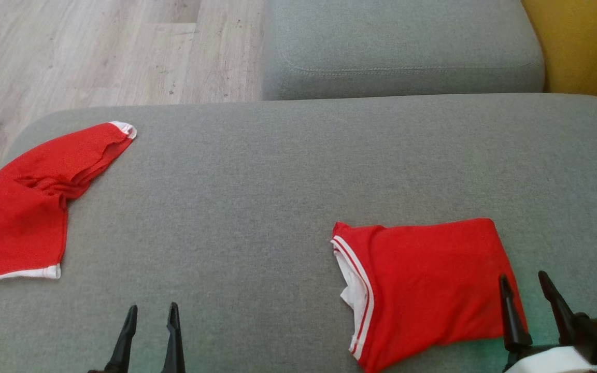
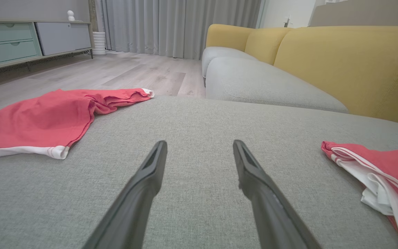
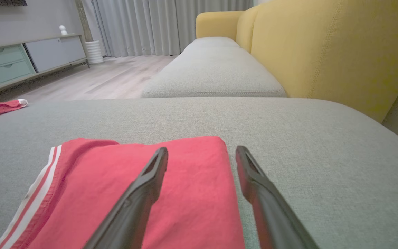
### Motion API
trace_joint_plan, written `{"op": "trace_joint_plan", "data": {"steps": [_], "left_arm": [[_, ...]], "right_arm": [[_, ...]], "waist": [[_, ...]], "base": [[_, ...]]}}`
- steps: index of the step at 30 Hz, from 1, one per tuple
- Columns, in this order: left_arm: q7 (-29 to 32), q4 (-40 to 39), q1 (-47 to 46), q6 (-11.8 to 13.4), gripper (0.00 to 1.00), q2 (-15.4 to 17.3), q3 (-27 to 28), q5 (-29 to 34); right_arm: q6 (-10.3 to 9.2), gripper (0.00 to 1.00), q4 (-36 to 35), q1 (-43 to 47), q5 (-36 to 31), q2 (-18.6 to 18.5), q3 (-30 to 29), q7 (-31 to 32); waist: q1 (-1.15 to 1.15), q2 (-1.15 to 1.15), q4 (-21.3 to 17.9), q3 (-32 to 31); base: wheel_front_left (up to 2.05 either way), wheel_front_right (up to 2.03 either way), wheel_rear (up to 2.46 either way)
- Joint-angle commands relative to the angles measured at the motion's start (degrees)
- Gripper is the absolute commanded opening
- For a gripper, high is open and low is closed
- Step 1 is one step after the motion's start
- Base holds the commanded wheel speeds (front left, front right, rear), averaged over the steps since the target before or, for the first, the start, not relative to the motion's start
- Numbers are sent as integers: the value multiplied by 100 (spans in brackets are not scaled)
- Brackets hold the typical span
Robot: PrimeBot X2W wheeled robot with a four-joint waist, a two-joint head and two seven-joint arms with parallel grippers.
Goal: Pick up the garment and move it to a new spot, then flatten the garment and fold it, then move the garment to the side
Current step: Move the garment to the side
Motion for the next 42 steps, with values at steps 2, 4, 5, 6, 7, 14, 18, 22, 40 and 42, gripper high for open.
{"op": "trace_joint_plan", "data": {"steps": [2, 4, 5, 6, 7, 14, 18, 22, 40, 42], "left_arm": [[-55, -158, -133, 12, 100, -37, 240, 16], [-55, -157, -124, 5, 100, -37, 245, 19], [-55, -152, -122, -3, 100, -37, 243, 25], [-55, -145, -119, -13, 100, -37, 239, 36], [-55, -140, -120, -20, 100, -37, 236, 45], [-55, -106, -205, -73, 100, -37, 126, 70], [-55, -63, -285, -85, 100, -37, 58, 65], [-55, -31, -336, -96, 100, -37, 43, 84], [-55, -200, -932, -336, 100, 4, 84, 504], [-55, -217, -994, -382, 100, 29, 46, 571]], "right_arm": [[41, 100, -108, -211, 266, -70, 156, -78], [41, 100, -52, -337, 613, -140, 242, -78], [41, 100, -24, -427, 808, -219, 273, -24], [41, 100, -29, -537, 1032, -312, 297, 116], [41, 100, -63, -655, 1294, -400, 305, 322], [41, 100, -50, -1287, 2525, -1146, 398, 2636], [41, 100, 446, -1492, 2573, -1283, 490, 3399], [41, 100, 1016, -1592, 2638, -1177, 585, 3864], [41, 0, 2214, -3795, 1201, -2066, -666, 2637], [41, 0, 2472, -3958, 832, -2360, -943, 2439]], "waist": [[0, 0, -17, 17], [0, 0, -34, 39], [0, 0, -42, 47], [0, 0, -48, 51], [0, 0, -54, 67], [0, 0, 44, 266], [0, 0, 194, 379], [0, 0, 338, 451], [0, 0, -427, 1587], [0, 0, -467, 1681]], "base": [[0, 0, 0], [0, 0, 0], [0, 0, 0], [0, 0, 0], [0, 0, 0], [0, 0, 0], [0, 0, 0], [0, 0, 0], [0, 0, 0], [0, 0, 0]]}}
